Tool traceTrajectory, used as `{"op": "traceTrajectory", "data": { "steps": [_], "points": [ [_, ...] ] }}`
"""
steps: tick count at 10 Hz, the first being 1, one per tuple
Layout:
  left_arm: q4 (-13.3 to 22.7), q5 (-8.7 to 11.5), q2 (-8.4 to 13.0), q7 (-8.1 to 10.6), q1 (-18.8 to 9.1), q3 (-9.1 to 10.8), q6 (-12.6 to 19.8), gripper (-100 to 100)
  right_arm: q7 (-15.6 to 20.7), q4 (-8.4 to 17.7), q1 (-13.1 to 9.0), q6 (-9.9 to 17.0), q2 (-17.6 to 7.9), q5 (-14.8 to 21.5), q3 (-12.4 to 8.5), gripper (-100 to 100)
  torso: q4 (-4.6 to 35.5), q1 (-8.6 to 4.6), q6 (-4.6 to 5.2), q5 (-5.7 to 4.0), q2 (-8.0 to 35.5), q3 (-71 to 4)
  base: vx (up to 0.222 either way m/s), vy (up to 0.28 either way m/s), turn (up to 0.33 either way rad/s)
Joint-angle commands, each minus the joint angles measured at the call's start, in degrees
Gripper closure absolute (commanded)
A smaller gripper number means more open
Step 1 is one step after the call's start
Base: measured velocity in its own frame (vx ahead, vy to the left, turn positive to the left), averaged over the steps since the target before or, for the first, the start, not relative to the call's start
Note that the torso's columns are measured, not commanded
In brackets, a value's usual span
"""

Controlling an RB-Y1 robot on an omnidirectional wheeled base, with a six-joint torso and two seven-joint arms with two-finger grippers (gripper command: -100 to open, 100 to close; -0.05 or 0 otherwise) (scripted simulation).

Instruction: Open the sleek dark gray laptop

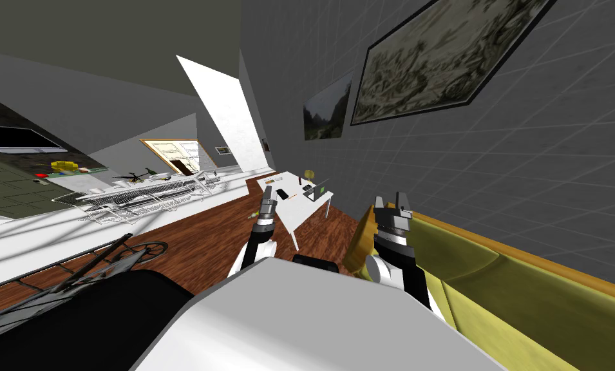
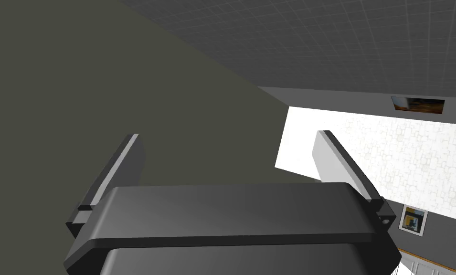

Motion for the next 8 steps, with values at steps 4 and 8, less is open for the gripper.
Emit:
{"op": "traceTrajectory", "data": {
  "steps": [4,8],
  "points": [
    [0.0,0.0,0.0,0.00,0.0,0.00,0.0,0,0.0,0.0,0.0,0.0,0.0,0.0,0.0,0,14.2,0.00,0.00,0.00,14.2,-28.5,0.000,0.000,0.000],
    [0.0,0.0,0.0,0.00,0.0,0.00,0.0,0,0.0,0.0,0.0,0.0,0.0,0.0,0.0,0,31.1,0.00,0.00,0.00,31.2,-62.3,0.000,0.000,0.000]
  ]
}}
